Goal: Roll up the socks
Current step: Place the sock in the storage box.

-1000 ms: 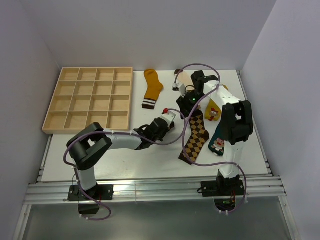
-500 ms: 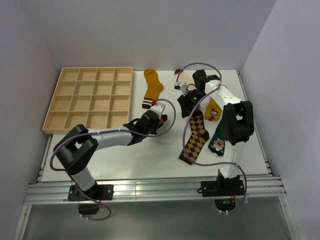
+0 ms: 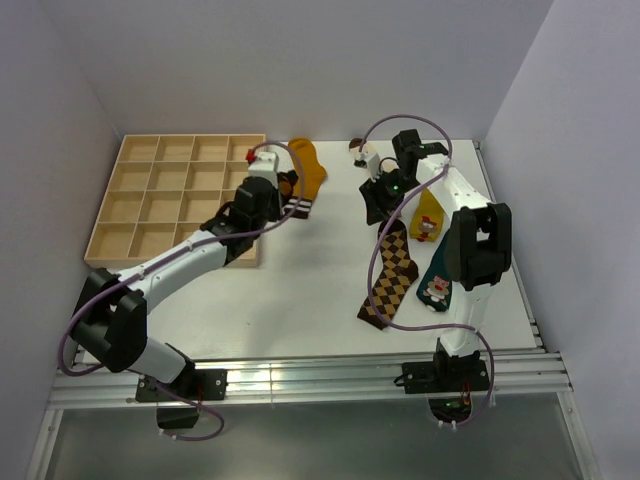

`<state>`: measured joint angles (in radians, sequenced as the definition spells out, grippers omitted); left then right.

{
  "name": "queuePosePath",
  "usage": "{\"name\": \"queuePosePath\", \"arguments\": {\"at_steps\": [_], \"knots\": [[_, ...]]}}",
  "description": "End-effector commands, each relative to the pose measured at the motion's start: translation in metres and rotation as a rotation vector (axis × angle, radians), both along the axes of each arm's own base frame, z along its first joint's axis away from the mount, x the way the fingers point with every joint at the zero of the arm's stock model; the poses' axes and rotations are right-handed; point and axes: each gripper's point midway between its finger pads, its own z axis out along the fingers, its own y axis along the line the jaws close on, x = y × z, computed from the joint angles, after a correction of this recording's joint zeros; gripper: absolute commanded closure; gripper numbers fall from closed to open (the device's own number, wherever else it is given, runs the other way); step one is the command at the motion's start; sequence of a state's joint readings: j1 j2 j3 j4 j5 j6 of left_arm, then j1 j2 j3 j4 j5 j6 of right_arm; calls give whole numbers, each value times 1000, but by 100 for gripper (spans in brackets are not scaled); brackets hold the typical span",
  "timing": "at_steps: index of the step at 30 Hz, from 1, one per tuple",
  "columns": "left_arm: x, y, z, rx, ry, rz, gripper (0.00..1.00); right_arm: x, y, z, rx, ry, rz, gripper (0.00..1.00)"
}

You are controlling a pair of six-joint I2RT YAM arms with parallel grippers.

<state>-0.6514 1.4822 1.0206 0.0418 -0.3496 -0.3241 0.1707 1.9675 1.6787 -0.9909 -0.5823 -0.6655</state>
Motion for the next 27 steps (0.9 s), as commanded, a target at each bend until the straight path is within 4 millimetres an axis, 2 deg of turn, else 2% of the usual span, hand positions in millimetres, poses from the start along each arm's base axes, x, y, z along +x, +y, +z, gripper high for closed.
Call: {"name": "queuePosePath", "arguments": {"at_steps": [1, 2, 4, 5, 7, 8, 14, 15, 17, 20, 21, 23, 24, 25, 27], "knots": [[30, 46, 48, -35, -85, 157, 100, 14, -1, 40, 17, -107, -23, 40], [42, 66, 58, -41, -103, 210, 100, 16, -2, 44, 17, -117, -26, 40], [55, 92, 63, -27, -115, 278, 100, 20, -1, 46, 18, -127, -30, 40], [65, 115, 70, -26, -134, 328, 100, 22, -1, 47, 16, -132, -35, 40], [76, 144, 71, 24, -147, 399, 100, 24, -1, 48, 15, -134, -36, 40], [84, 168, 79, 37, -164, 449, 100, 25, -2, 48, 11, -138, -37, 40], [113, 260, 77, 202, -178, 630, 100, 26, -6, 45, -12, -156, -37, 40], [120, 267, 64, 251, -160, 632, 100, 26, -7, 44, -14, -158, -39, 40], [133, 284, 52, 303, -154, 678, 100, 25, -7, 42, -16, -156, -36, 40], [145, 305, 50, 381, -153, 739, 100, 27, -9, 41, -26, -164, -42, 40], [151, 311, 38, 404, -134, 756, 100, 27, -10, 42, -27, -170, -41, 40], [159, 321, 40, 419, -141, 801, 100, 26, -10, 39, -29, -174, -38, 40], [164, 321, 27, 442, -115, 796, 100, 25, -10, 39, -30, -173, -40, 40], [168, 323, 28, 449, -122, 809, 100, 25, -11, 38, -33, -175, -36, 40], [172, 327, 9, 499, -78, 812, 100, 24, -12, 35, -39, -175, -37, 40]]}}
